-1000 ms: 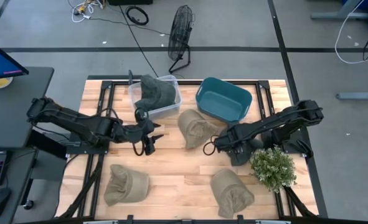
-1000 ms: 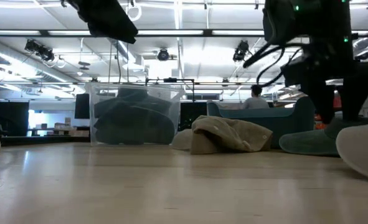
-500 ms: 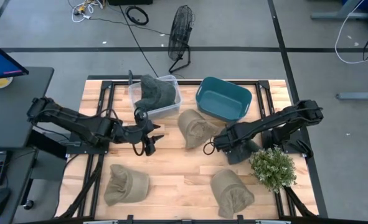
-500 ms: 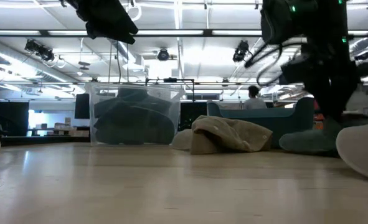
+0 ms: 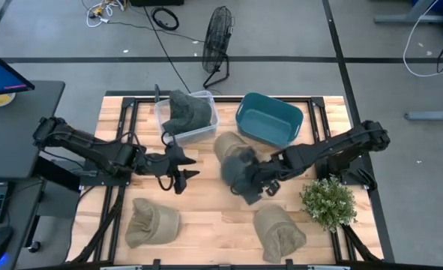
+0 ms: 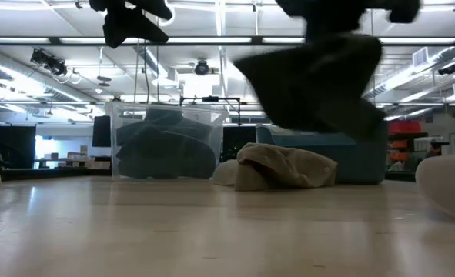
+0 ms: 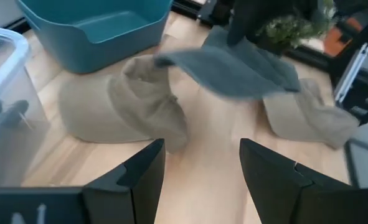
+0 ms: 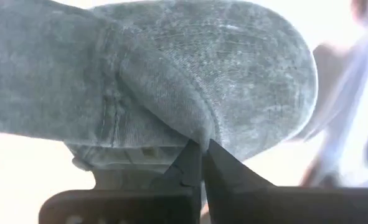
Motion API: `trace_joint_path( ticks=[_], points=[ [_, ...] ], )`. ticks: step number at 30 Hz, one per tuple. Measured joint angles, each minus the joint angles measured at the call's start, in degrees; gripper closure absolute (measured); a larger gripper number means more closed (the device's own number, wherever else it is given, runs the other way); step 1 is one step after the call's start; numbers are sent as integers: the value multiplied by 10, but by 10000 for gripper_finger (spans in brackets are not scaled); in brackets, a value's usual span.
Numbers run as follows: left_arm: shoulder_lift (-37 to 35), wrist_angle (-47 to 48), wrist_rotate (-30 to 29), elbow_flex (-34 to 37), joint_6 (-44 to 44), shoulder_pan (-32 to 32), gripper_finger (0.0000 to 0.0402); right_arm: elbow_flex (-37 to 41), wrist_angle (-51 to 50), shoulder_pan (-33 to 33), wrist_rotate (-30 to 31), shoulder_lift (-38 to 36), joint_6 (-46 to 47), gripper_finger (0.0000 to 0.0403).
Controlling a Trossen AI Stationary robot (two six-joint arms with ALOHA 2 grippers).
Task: Pick & Place hat
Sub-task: Put the blue cap into the transparent bin
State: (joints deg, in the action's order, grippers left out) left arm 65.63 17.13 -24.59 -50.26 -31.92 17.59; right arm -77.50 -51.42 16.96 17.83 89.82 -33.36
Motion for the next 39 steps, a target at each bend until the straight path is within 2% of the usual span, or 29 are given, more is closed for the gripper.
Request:
trace_joint_path(
  ticks=[5,9,20,25,33,39],
  points=[
    [0,-16,0,0,-52,-2,191,34,206,6,35,0,-187,399],
    [0,-27,5,0,-59,-1,191,57,299,0,69,0,-275,399],
    [0,-66,5,0,-76,-6,191,105,311,-12,68,0,-306,399],
    [0,-64,4,0,-97,-15,191,116,345,-12,70,0,-332,399],
    [32,-65,27,-1,-140,-42,191,117,388,-27,87,0,-381,399],
    [60,-71,31,-1,-116,-55,203,117,389,-37,84,0,-370,397]
  ],
)
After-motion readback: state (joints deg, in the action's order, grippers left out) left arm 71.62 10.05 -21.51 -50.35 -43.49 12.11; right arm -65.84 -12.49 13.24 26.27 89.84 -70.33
